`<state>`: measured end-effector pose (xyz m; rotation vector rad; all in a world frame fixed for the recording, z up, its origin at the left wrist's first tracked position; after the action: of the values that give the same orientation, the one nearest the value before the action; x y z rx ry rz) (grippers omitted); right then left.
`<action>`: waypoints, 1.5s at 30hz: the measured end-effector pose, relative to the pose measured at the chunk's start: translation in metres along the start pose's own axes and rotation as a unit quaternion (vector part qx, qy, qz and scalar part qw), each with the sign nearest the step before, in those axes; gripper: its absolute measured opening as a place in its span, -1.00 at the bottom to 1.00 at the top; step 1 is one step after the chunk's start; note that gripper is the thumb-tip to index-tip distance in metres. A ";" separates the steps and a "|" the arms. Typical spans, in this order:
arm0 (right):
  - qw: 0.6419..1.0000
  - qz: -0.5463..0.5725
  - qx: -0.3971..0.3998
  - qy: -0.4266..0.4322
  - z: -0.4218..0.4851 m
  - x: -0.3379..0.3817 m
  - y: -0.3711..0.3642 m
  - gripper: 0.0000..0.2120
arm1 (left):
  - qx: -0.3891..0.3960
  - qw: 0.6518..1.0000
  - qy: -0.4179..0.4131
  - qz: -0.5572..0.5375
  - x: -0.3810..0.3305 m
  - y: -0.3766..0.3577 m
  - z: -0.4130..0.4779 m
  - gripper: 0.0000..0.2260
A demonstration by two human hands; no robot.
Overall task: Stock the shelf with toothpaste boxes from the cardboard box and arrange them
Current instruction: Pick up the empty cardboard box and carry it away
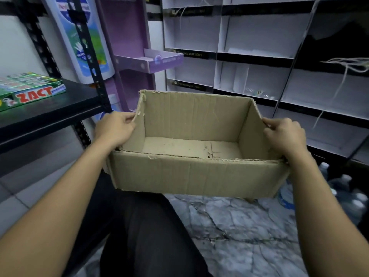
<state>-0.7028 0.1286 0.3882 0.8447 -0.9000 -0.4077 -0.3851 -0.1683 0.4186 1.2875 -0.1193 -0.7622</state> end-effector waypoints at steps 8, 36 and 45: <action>0.996 0.034 -0.031 -0.080 -0.021 -0.055 -0.037 -0.53 | 0.038 0.998 -0.036 -0.027 -0.023 -0.068 0.023 -0.66; 0.936 -0.042 0.156 -0.312 -0.197 -0.193 -0.294 -0.57 | 0.460 0.881 0.032 0.109 0.087 -0.397 -0.098 -0.42; 0.910 0.014 0.238 -0.340 -0.196 -0.194 -0.298 -0.43 | 0.214 0.916 0.331 -0.070 0.077 -0.386 -0.131 -0.24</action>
<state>-0.6464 0.1579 -0.0129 1.1575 -1.7048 -0.4750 -0.4348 -0.1336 0.0079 1.9296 0.3778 -0.3886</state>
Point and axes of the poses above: each hand's wrist, its own z-axis towards the middle knuckle, its own y-axis out of the back of the hand, x = y × z, the point moved 4 cm from there along z, towards the middle knuckle, and after that the axes turned 6 degrees about z, right-handed, at the moved point
